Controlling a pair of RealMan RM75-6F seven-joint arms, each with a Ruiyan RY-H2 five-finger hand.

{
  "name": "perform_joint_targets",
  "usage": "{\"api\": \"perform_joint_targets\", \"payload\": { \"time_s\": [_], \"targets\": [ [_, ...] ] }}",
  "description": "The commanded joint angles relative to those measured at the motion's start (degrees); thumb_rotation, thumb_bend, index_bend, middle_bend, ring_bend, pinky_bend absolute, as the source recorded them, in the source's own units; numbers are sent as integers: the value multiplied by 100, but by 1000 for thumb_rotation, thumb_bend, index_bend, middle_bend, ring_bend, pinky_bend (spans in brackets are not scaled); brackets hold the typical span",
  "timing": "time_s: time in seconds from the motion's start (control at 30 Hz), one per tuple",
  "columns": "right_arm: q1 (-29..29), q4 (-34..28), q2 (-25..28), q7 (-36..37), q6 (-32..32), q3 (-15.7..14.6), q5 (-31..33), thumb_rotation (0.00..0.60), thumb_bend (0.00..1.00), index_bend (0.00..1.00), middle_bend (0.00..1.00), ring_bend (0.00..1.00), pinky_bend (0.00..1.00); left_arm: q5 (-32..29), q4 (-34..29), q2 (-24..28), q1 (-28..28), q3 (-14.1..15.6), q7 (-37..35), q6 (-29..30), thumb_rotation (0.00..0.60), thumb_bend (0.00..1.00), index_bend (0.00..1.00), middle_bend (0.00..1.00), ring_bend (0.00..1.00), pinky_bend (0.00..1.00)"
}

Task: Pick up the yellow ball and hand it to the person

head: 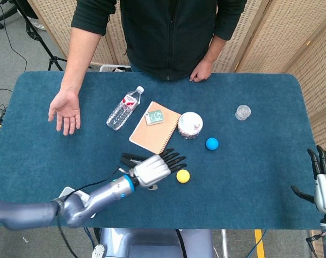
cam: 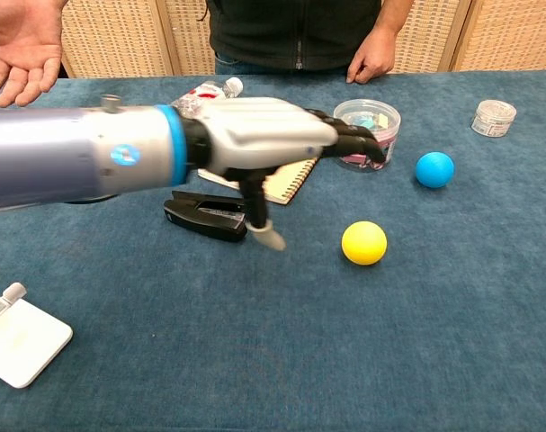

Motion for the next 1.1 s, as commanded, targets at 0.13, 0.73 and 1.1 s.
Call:
{"api": "perform_joint_targets", "payload": {
  "time_s": [0.13,0.73,1.1],
  "targets": [
    [-5,54,5,68,-18,55,94,600,0,22,0,0,0,-815,797,-753,-647,-152,581,-314,600,0,131,0,0,99],
    [37,222,-64,118,-129,77,177,600,0,22,0,0,0,-1612,2035,-1772,-1229,-85,490,-366,600,339,502,298,262,389],
    [16,174,-36,172,-98,56,134,600,0,22,0,0,0,-1214,1408,-1295,-1079,-88,326,318,600,368,649,419,388,457]
  ]
}}
